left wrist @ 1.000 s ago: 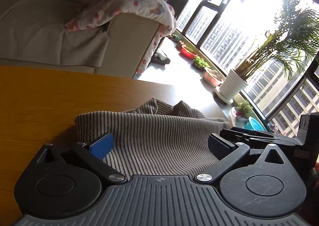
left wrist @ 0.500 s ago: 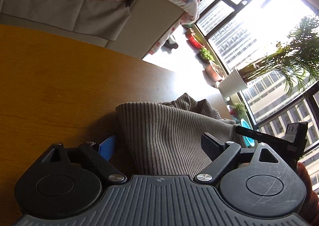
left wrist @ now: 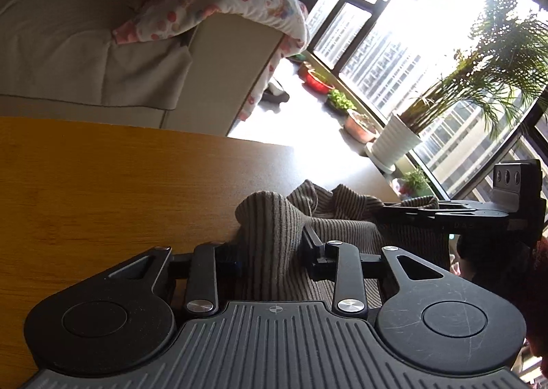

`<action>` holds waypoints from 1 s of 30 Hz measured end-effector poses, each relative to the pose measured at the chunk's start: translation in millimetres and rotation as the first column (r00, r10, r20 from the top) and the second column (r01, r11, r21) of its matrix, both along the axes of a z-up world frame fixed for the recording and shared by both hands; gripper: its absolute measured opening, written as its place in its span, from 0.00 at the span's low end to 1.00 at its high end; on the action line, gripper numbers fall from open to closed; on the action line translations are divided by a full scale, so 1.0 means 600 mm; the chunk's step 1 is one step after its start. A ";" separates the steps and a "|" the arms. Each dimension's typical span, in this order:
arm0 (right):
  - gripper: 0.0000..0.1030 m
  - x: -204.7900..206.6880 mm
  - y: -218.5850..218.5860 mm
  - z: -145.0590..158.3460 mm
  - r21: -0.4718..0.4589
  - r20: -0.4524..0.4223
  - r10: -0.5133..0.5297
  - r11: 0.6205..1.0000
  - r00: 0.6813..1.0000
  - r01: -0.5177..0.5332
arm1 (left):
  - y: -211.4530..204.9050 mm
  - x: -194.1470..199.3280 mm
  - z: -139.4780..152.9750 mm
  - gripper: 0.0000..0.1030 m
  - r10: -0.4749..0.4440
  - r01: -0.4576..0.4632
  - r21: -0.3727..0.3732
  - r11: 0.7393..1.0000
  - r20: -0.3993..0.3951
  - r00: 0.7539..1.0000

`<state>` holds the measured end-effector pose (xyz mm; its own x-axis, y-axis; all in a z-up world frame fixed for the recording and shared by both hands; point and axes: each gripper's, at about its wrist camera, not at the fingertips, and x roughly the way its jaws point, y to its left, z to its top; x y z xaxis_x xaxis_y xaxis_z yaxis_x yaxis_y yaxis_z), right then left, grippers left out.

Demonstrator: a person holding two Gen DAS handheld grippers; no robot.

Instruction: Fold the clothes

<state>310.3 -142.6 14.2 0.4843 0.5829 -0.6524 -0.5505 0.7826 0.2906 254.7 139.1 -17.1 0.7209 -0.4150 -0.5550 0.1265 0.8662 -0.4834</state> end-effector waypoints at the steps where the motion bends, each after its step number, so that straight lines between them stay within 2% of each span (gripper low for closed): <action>1: 0.19 -0.020 -0.002 0.019 0.001 0.025 0.013 1.000 1.000 -0.013 | 0.002 -0.012 0.017 0.23 -0.008 0.008 -0.010 1.000 0.025 1.000; 3: 0.17 -0.061 -0.007 0.055 0.000 0.074 0.038 0.999 0.997 -0.038 | 0.001 -0.046 0.052 0.21 -0.039 0.041 -0.012 0.999 0.085 0.996; 6: 0.16 -0.141 -0.020 0.099 -0.016 0.142 0.083 0.997 0.986 -0.082 | -0.012 -0.108 0.093 0.20 -0.088 0.085 0.023 0.996 0.154 0.984; 10: 0.15 -0.251 -0.036 0.148 -0.054 0.223 0.145 0.989 0.964 -0.136 | -0.026 -0.203 0.123 0.19 -0.134 0.124 0.064 0.990 0.188 0.973; 14: 0.11 -0.349 -0.041 0.137 -0.141 0.219 0.209 0.973 0.953 -0.181 | -0.039 -0.291 0.121 0.20 -0.186 0.167 0.118 0.979 0.177 0.966; 18: 0.11 -0.422 -0.052 0.084 -0.221 0.150 0.250 0.951 0.957 -0.214 | -0.042 -0.353 0.106 0.21 -0.205 0.185 0.163 0.969 0.112 0.972; 21: 0.14 -0.460 -0.070 0.054 -0.254 0.103 0.246 0.943 0.964 -0.213 | -0.032 -0.381 0.091 0.34 -0.180 0.171 0.162 0.972 0.045 0.983; 23: 0.18 -0.474 -0.091 0.056 -0.244 0.096 0.228 0.949 0.969 -0.199 | -0.022 -0.391 0.084 0.49 -0.160 0.156 0.134 0.979 0.017 0.987; 25: 0.30 -0.482 -0.117 0.065 -0.220 0.102 0.190 0.962 0.977 -0.164 | -0.004 -0.397 0.082 0.62 -0.130 0.129 0.039 0.991 0.011 0.991; 27: 0.52 -0.485 -0.147 0.080 -0.171 0.116 0.129 0.979 0.985 -0.108 | 0.014 -0.396 0.084 0.73 -0.094 0.095 -0.071 0.993 0.018 0.995; 28: 0.55 -0.481 -0.160 0.087 -0.128 0.114 0.090 0.989 0.989 -0.076 | 0.021 -0.392 0.086 0.81 -0.076 0.078 -0.126 0.989 0.022 0.997; 30: 0.60 -0.465 -0.178 0.091 -0.036 0.089 0.012 0.999 0.996 -0.009 | 0.027 -0.378 0.083 0.86 -0.055 0.057 -0.206 0.977 0.013 0.998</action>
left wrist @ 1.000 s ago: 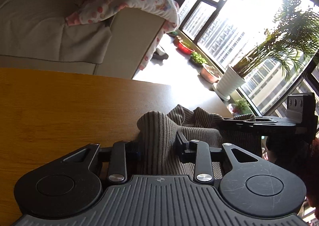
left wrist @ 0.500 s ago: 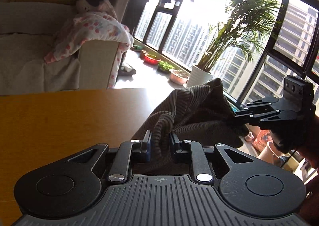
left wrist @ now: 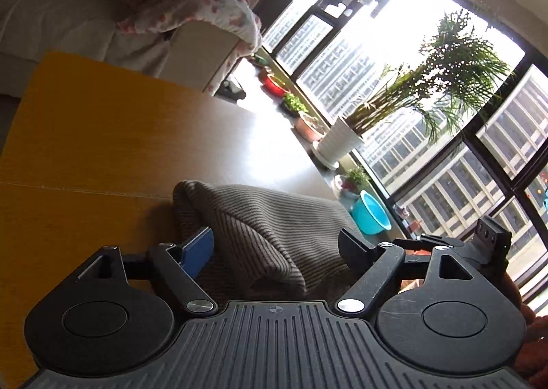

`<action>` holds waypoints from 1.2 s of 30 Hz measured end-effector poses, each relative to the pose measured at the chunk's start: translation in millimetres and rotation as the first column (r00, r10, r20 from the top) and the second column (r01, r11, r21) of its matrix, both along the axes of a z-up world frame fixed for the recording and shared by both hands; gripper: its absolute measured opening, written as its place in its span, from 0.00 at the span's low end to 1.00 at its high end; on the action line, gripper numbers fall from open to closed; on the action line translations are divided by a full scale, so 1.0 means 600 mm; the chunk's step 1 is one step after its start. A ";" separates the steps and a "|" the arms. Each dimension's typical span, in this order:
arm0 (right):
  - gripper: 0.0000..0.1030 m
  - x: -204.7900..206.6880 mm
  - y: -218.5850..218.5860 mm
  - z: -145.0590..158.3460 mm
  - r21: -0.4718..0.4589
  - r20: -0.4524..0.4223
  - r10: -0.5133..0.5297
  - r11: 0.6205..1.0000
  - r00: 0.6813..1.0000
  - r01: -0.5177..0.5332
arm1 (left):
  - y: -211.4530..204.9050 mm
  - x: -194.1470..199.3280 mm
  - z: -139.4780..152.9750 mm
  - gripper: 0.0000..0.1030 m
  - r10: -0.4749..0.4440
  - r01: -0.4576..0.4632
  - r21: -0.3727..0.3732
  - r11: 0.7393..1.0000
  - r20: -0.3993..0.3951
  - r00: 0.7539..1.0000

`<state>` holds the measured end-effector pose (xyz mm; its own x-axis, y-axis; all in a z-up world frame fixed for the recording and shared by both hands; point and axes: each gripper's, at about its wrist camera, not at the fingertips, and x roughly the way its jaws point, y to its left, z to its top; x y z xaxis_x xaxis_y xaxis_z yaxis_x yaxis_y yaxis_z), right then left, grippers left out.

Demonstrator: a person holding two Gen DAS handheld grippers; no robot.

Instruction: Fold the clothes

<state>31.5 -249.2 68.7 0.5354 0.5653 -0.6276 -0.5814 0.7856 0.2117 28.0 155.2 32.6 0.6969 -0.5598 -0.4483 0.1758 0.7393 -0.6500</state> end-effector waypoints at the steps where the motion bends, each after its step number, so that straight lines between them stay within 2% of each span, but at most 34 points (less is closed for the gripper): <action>1: 0.61 0.012 -0.005 -0.002 0.047 -0.022 -0.034 0.998 0.999 0.035 | -0.002 0.008 -0.004 0.87 0.003 -0.003 -0.024 1.000 -0.014 1.000; 3: 0.64 0.035 -0.005 -0.021 0.117 -0.085 -0.082 0.989 0.993 0.092 | -0.020 0.028 -0.021 0.88 -0.005 0.003 -0.025 1.000 -0.059 0.998; 6: 0.64 0.069 0.010 -0.068 0.183 -0.196 -0.123 0.970 0.973 0.160 | -0.056 0.060 -0.055 0.91 -0.006 0.010 0.024 1.000 -0.145 0.989; 9: 0.67 0.080 0.043 -0.101 0.134 -0.192 -0.116 0.980 0.974 0.144 | -0.074 0.087 -0.082 0.90 0.004 0.001 0.027 1.000 -0.200 0.980; 10: 0.67 0.081 0.052 -0.105 0.117 -0.173 -0.113 0.984 0.978 0.134 | -0.077 0.094 -0.086 0.83 0.002 0.003 0.023 1.000 -0.204 0.979; 11: 0.62 0.085 0.062 -0.103 0.093 -0.140 -0.105 0.989 0.985 0.119 | -0.081 0.101 -0.088 0.65 0.002 0.005 0.035 0.999 -0.201 0.980; 12: 0.44 0.090 0.067 -0.101 0.086 -0.120 -0.105 0.990 0.987 0.116 | -0.085 0.109 -0.087 0.55 0.009 0.003 0.062 0.998 -0.198 0.980; 13: 0.37 0.096 0.073 -0.098 0.079 -0.102 -0.105 0.990 0.989 0.114 | -0.088 0.120 -0.086 0.43 0.014 0.003 0.087 0.996 -0.191 0.981; 14: 0.32 0.109 0.079 -0.095 0.080 -0.096 -0.107 0.990 0.990 0.115 | -0.090 0.131 -0.082 0.39 0.014 0.005 0.106 0.994 -0.181 0.983; 18: 0.20 0.137 0.098 -0.068 0.080 -0.036 -0.110 0.990 0.993 0.113 | -0.090 0.162 -0.049 0.36 0.027 -0.006 0.156 0.988 -0.130 0.991; 22: 0.19 0.119 0.092 -0.021 0.117 0.031 -0.082 0.990 0.996 0.078 | -0.085 0.130 -0.003 0.35 -0.018 0.024 0.139 0.990 -0.042 0.999; 25: 0.19 0.078 0.070 0.000 0.120 0.062 -0.062 0.991 0.996 0.055 | -0.090 0.088 0.004 0.35 -0.058 0.058 0.127 0.990 -0.003 0.998; 27: 0.19 0.052 0.065 -0.005 0.087 0.076 -0.052 0.995 0.996 0.045 | -0.095 0.067 -0.010 0.36 -0.073 0.074 0.143 0.987 -0.015 0.997; 32: 0.19 0.034 0.083 -0.087 -0.052 0.023 -0.076 0.996 0.997 0.077 | -0.091 0.041 -0.096 0.38 -0.037 0.061 0.159 0.985 -0.151 0.988; 33: 0.20 0.036 0.082 -0.095 -0.050 0.016 -0.078 0.996 0.997 0.079 | -0.089 0.039 -0.103 0.38 -0.029 0.052 0.148 0.988 -0.155 0.987; 35: 0.26 0.047 0.067 -0.093 0.020 -0.012 -0.096 0.995 0.995 0.097 | -0.086 0.034 -0.100 0.39 -0.018 0.038 0.135 0.990 -0.145 0.989; 36: 0.37 0.054 0.058 -0.088 0.050 -0.010 -0.117 0.992 0.993 0.117 | -0.084 0.031 -0.097 0.40 -0.014 0.032 0.132 0.991 -0.140 0.990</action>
<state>63.7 -214.6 16.2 0.5949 0.5300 -0.6043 -0.4846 0.8363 0.2565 46.5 104.7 -25.5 0.6106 -0.5035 -0.6113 0.1093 0.8181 -0.5646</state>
